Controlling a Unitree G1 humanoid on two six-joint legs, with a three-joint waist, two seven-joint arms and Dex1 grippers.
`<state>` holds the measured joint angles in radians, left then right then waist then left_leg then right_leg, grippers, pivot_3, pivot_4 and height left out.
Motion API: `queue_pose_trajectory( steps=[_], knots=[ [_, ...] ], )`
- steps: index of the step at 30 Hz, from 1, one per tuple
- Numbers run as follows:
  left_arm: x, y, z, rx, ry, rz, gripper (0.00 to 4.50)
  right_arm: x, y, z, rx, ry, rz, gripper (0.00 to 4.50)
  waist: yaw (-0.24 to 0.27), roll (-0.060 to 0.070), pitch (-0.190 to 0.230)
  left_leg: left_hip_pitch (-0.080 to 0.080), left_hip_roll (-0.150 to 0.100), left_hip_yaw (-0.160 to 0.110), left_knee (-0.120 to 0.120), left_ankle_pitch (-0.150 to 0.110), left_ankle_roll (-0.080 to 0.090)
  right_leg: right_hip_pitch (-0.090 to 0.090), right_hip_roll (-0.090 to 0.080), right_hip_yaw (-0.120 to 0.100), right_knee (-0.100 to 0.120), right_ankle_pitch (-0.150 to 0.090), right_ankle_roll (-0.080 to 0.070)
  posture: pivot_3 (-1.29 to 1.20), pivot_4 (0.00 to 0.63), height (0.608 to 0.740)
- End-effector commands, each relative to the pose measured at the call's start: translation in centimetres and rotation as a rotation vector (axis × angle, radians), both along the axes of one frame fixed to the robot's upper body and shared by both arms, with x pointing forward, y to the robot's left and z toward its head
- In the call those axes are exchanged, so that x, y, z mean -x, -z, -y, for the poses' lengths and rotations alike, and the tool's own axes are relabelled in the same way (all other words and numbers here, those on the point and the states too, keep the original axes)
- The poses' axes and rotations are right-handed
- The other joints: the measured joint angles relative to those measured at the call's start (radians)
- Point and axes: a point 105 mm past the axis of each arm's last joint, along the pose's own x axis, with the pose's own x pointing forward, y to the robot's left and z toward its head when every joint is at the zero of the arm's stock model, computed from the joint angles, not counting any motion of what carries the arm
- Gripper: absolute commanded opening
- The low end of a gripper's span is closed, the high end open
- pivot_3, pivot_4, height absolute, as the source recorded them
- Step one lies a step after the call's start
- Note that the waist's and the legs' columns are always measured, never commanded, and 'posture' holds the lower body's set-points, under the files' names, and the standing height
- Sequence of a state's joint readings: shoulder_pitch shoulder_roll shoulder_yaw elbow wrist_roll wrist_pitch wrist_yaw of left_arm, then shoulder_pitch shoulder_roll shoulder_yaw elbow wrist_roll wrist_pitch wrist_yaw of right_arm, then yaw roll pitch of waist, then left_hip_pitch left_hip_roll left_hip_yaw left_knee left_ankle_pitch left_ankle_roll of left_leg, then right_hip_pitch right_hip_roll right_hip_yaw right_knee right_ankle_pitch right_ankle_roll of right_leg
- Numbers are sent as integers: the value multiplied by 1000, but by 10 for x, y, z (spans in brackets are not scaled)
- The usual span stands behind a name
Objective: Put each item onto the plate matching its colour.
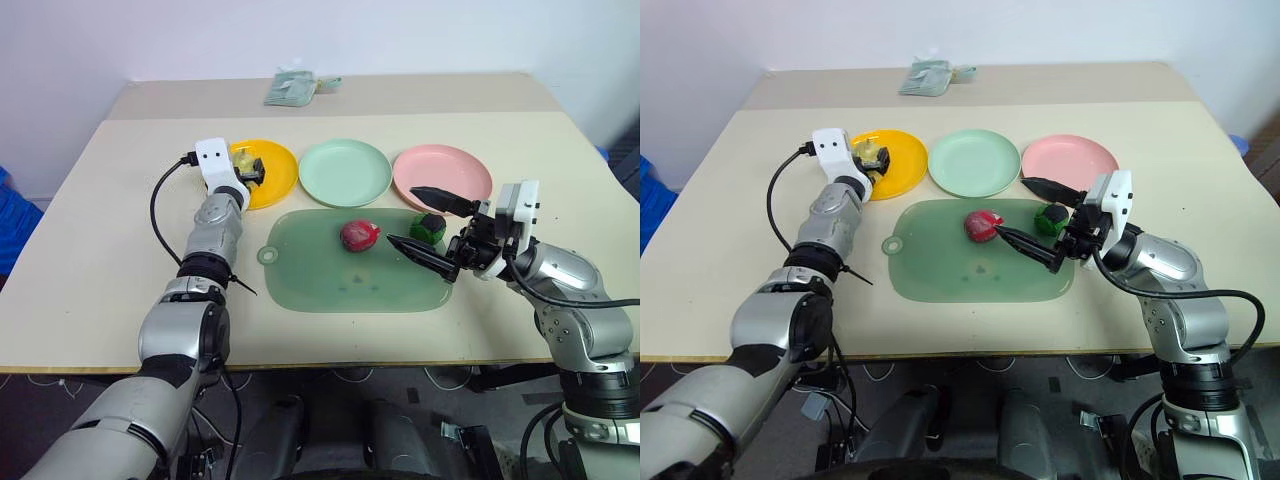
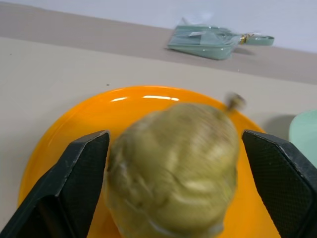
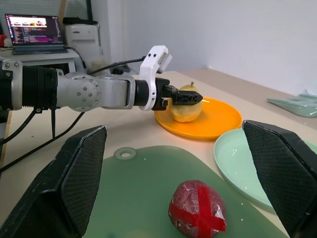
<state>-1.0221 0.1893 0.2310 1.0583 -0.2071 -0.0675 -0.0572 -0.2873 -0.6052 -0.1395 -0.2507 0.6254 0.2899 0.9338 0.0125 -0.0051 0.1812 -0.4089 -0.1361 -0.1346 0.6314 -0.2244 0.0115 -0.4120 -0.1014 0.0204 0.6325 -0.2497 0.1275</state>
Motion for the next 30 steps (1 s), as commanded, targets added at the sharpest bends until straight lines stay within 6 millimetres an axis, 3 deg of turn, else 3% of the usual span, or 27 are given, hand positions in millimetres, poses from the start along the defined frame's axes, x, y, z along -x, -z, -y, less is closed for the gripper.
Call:
queue_pose_trajectory(
  steps=[1, 4, 9, 14, 17, 24, 30],
  knots=[
    [6, -38, 2, -4, 21, 142, 4463, 2, -8, -2, -6, -6, 33, 4500, -1, 0, 0, 0, 0, 0, 0, 0, 0, 0, 0, 0, 0, 0, 0, 0, 150, 740],
    [24, -53, 9, -11, 71, 206, 4463, 2, -6, -2, -4, 4, 31, 4500, -3, 0, 0, 0, 0, 0, 0, 0, -1, -1, 0, 1, 1, 0, 0, 0, 150, 740],
    [82, -77, 18, -27, 226, 281, 4463, -1, -3, -3, 7, 37, 13, 4500, -6, 0, 0, 0, 0, 1, -1, 1, -1, -2, 0, 3, 1, 0, 0, 0, 150, 740],
    [121, -69, 20, -94, 392, 244, 4463, -4, 1, -7, 5, 58, 6, 4500, -1, 2, -1, 0, 2, 1, 0, 0, -1, -1, 2, 3, 2, 1, -2, 0, 150, 740],
    [135, -63, 15, -127, 464, 221, 4463, -7, 4, -9, 12, 80, 8, 4500, 1, 2, -1, 1, 2, 1, 0, 0, -1, -1, 3, 3, 2, 1, -2, 0, 150, 740],
    [183, -51, 23, -170, 818, 168, 4463, -15, 8, -11, 27, 104, -17, 4500, -1, 2, -1, 1, 3, 1, -2, 0, -1, -1, 3, 3, 0, 1, -3, 0, 150, 740],
    [214, -42, 11, -233, 1053, 95, 4463, -22, 15, -17, 38, 94, -40, 4500, -1, 2, -1, 1, 4, 1, -2, 0, -1, -1, 3, 3, -1, 1, -4, 0, 150, 740]
  ],
)
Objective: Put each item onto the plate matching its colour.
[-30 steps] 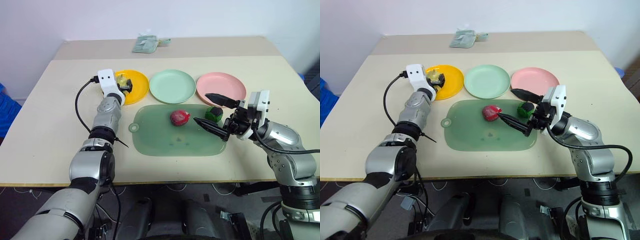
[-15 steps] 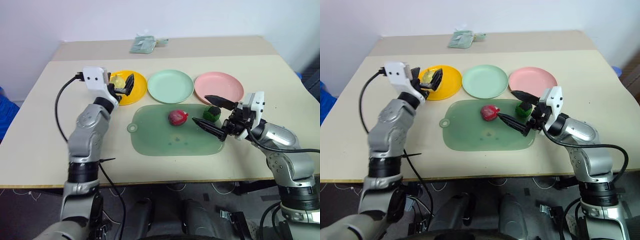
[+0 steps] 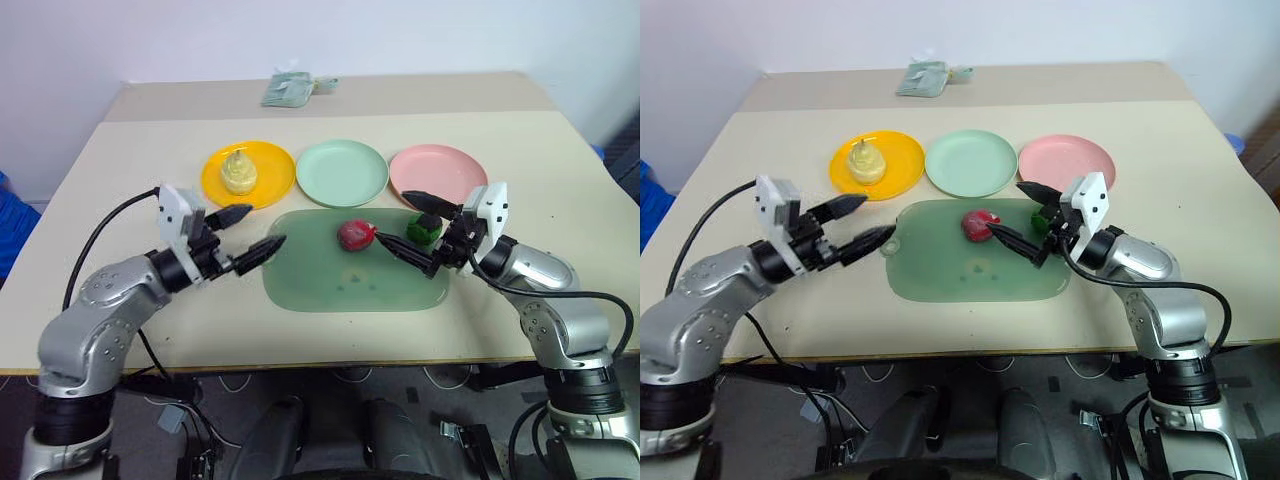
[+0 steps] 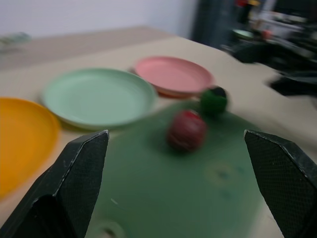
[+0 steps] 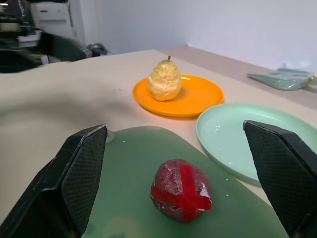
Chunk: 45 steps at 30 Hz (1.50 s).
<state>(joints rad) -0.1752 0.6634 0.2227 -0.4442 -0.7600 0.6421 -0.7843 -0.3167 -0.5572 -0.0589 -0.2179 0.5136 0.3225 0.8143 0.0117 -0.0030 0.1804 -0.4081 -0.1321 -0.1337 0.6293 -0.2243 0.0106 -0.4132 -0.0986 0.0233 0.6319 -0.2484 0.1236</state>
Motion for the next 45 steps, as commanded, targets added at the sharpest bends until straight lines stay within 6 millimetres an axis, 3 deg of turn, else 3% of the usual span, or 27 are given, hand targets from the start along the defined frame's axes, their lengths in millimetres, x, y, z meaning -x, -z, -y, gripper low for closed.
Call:
queue_pose_trajectory(
  steps=[1, 8, 15, 22, 30, 33, 35, 37, 41, 45],
  knots=[
    [17, -12, -5, -44, 118, 51, 4463, -5, -2, -7, 5, -9, 13, 4500, 0, 0, 0, 0, 0, 0, 0, 0, 0, 0, 0, 0, 0, 0, 0, 0, 150, 740],
    [38, -1, -20, -175, 200, 45, 4463, -29, 14, -18, 55, 37, -33, 4500, -4, 1, 0, 0, 1, 1, -2, 0, 0, -1, 0, 1, -1, 0, -1, 0, 150, 740],
    [55, 8, -24, -191, 204, 23, 4463, -49, 30, -26, 125, 69, -61, 4500, -3, 1, 0, 0, 2, 1, -3, 0, -1, -2, 0, 1, -1, 1, -2, 0, 150, 740],
    [70, 13, -33, -201, 184, 2, 4463, -56, 41, -36, 184, 39, -107, 4500, -6, 1, 0, 0, 2, 1, -3, 0, -1, -2, 0, 1, -1, 1, -2, 0, 150, 740],
    [73, 12, -33, -206, 170, 5, 4463, -62, 56, -40, 214, 27, -157, 4500, -5, 1, 0, 0, 2, 2, -3, 0, -1, -6, 1, 1, -2, 0, -4, 0, 150, 740],
    [74, 12, -32, -203, 167, 6, 4500, -65, 59, -41, 220, 26, -168, 3712, -7, 1, 0, 0, 3, 2, -4, 0, -1, -7, 1, 1, -1, 0, -4, 0, 150, 740],
    [74, 12, -31, -199, 165, 7, 4500, -66, 60, -42, 222, 25, -170, 2726, -8, 1, 0, 0, 3, 2, -4, 0, -1, -7, 1, 1, -1, 1, -3, 0, 150, 740],
    [73, 12, -31, -197, 162, 7, 4500, -67, 60, -41, 223, 24, -168, 2207, -8, 1, 0, 0, 3, 2, -4, 0, -1, -7, 1, 1, -1, 1, -3, 0, 150, 740],
    [72, 13, -29, -186, 154, 10, 4500, -67, 39, -39, 178, 33, -112, 2155, -8, 1, 1, 0, 3, 2, -4, 0, -1, -7, 1, 1, -1, 1, -3, 0, 150, 740],
    [70, 13, -26, -168, 149, 14, 4500, -71, -10, -27, 41, 54, -67, 2155, -8, 2, 1, 0, 3, 2, -4, 0, -1, -7, 1, 1, -1, 1, -3, 0, 150, 740]
  ],
)
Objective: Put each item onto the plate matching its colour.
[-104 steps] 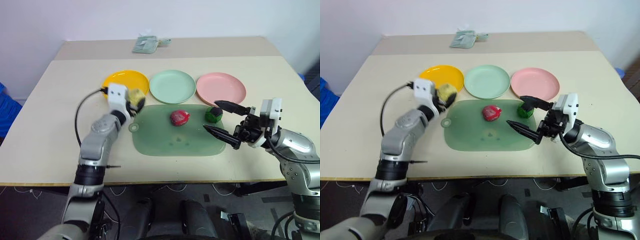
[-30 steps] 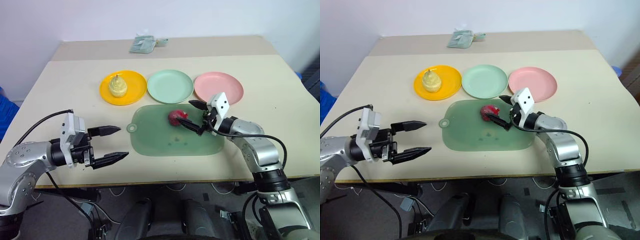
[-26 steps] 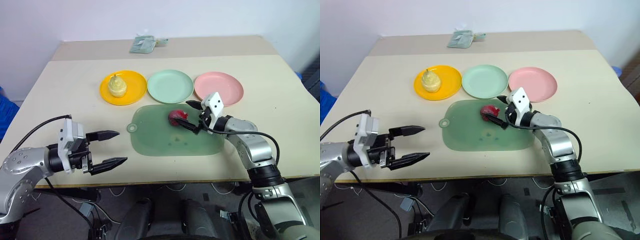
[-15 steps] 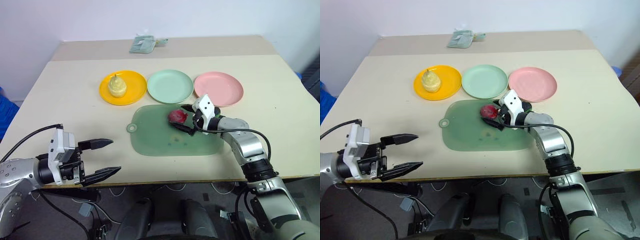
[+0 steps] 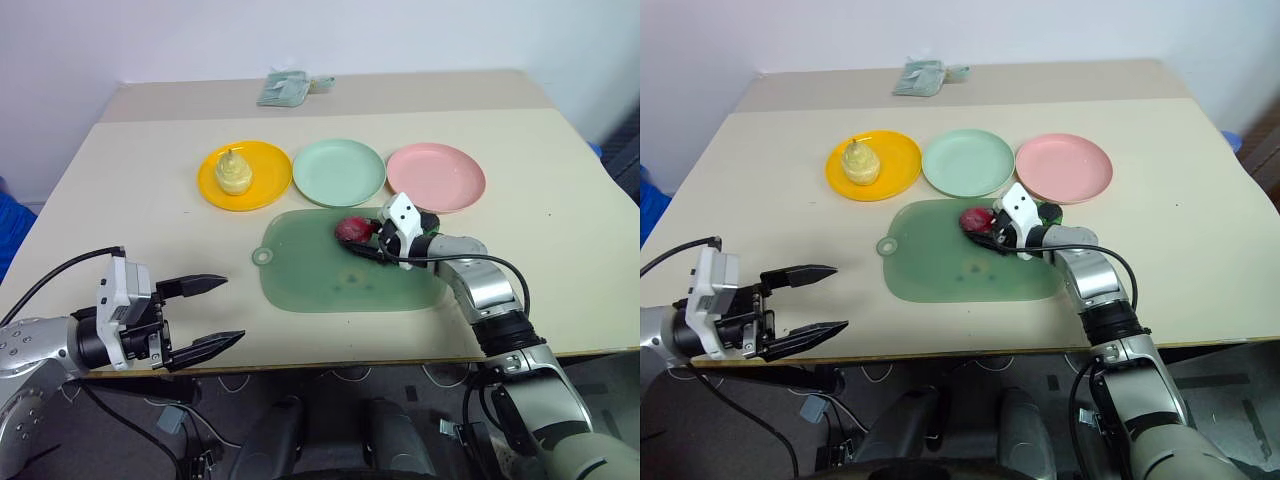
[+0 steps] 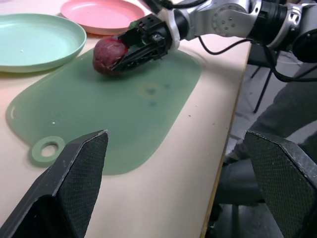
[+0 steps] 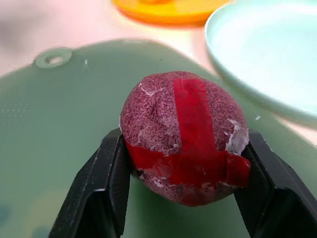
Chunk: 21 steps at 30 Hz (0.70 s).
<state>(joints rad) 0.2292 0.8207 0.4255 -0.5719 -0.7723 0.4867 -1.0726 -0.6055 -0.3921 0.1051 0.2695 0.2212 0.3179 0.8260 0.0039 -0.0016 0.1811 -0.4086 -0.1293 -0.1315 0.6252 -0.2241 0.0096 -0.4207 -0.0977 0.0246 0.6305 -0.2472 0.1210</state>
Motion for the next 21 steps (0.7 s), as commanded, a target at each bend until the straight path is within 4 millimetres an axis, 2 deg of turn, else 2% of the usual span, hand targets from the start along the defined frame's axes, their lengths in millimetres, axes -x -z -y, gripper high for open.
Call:
queue_pose_trajectory(
  steps=[1, 4, 7, 10, 13, 19, 21],
  knots=[
    [-1, -8, 8, 16, 17, 52, 4500, -12, -77, 14, -143, 39, 153, 2155, 0, 1, 0, 0, 0, 0, 0, 0, 0, 0, 0, 0, 0, 0, 0, 0, 150, 740],
    [-4, -9, 12, 31, 15, 58, 4500, -35, -103, 39, -185, 165, 194, 2155, 0, 1, 1, 0, 0, 0, 0, 0, 0, 0, 0, 0, 0, 0, -1, 0, 150, 740],
    [-7, -10, 15, 43, 16, 69, 4500, -59, -109, 64, -164, 289, 220, 2155, 1, 0, 0, 0, 0, 0, -1, 0, 0, 0, 0, 0, -1, 0, -1, 0, 150, 740],
    [-10, -13, 16, 52, 10, 83, 4500, -79, -104, 89, -120, 418, 226, 2155, -3, 0, 0, 0, 0, 2, -2, 0, 0, 0, 0, 0, -1, 1, -1, 0, 150, 740],
    [-11, -14, 17, 57, -3, 94, 4500, -90, -94, 101, -86, 518, 219, 2155, -16, 1, 0, 0, 0, 3, -4, 4, -6, 1, 0, 1, -1, 1, -1, 0, 150, 740],
    [-9, -13, 19, 61, -20, 100, 4500, -96, -66, 104, -57, 614, 145, 2155, -37, 1, 0, 0, 2, 5, -11, 6, -9, -4, 0, 3, 0, 0, -3, 0, 150, 740],
    [-8, -13, 20, 60, -25, 101, 4500, -96, -59, 101, -37, 614, 125, 3163, -45, 1, 0, 0, 3, 5, -11, 7, -10, -4, 1, 3, 0, 0, -3, 0, 150, 740]
  ],
)
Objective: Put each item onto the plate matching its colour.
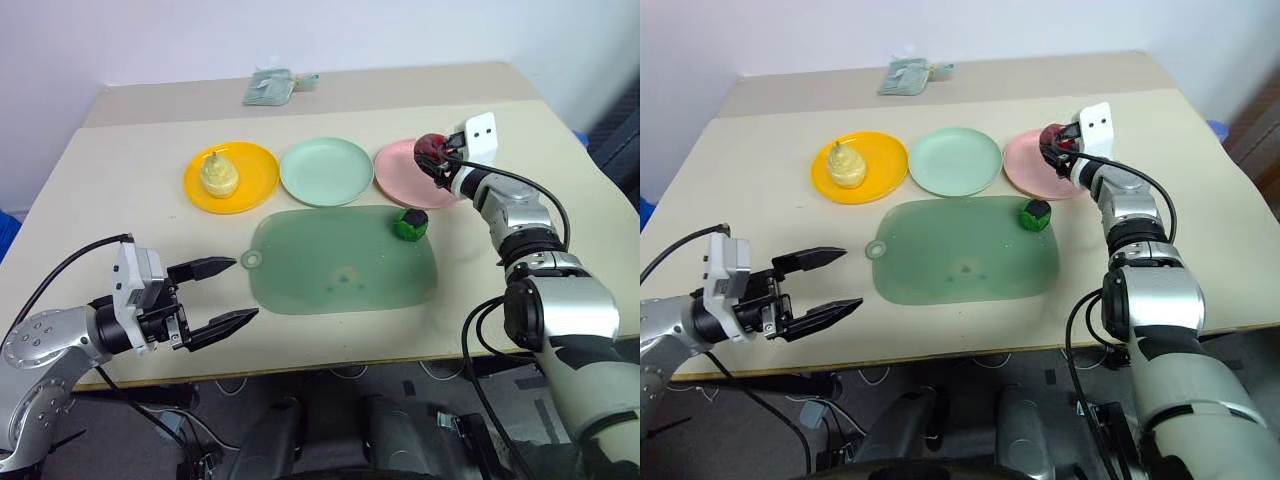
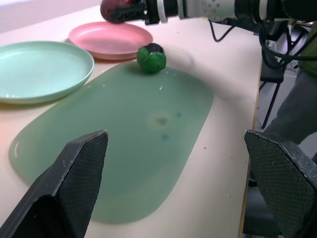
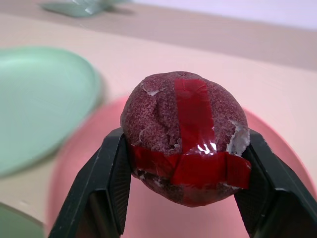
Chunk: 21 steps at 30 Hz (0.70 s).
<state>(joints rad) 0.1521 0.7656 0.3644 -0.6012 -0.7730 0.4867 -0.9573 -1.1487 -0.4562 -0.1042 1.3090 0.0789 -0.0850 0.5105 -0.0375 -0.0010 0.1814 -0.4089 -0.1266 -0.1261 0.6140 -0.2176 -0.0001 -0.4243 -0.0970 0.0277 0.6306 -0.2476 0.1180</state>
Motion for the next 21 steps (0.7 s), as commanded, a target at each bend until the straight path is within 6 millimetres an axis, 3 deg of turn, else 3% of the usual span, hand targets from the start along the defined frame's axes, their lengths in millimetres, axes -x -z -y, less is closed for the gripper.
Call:
queue_pose_trajectory(
  steps=[1, 3, 7, 14, 21],
  knots=[
    [5, -5, 5, 1, 11, 31, 4500, -4, -13, -8, 22, -8, 38, 3542, -6, 0, 0, 0, 0, 0, 0, 0, 0, 0, 0, 0, 0, 0, 0, 0, 150, 740],
    [5, -4, 6, 3, 9, 31, 4500, -4, -12, -8, 23, -8, 35, 4481, -6, 0, 0, 0, 0, 0, 0, 0, 0, 0, 0, 0, 0, 0, 0, 0, 150, 740],
    [7, -4, 10, 11, 15, 29, 4500, -3, -16, -4, 37, -10, 60, 4481, -5, 0, 0, 0, 0, 0, 0, 0, 0, 0, 0, 0, 0, 0, 0, 0, 150, 740],
    [4, -1, 15, 23, 34, 20, 4500, 11, -44, 4, -58, -177, 141, 4481, -3, 1, 0, 0, 0, 1, 0, 0, 0, 0, 1, 0, 0, 0, 0, 0, 150, 740],
    [-5, 2, 23, 44, 89, 14, 4500, 55, -26, -4, -104, -398, 84, 4481, 4, 0, 0, 0, 0, 0, 1, -1, 2, 1, 0, 0, 1, 0, 0, 0, 150, 740]
  ],
)
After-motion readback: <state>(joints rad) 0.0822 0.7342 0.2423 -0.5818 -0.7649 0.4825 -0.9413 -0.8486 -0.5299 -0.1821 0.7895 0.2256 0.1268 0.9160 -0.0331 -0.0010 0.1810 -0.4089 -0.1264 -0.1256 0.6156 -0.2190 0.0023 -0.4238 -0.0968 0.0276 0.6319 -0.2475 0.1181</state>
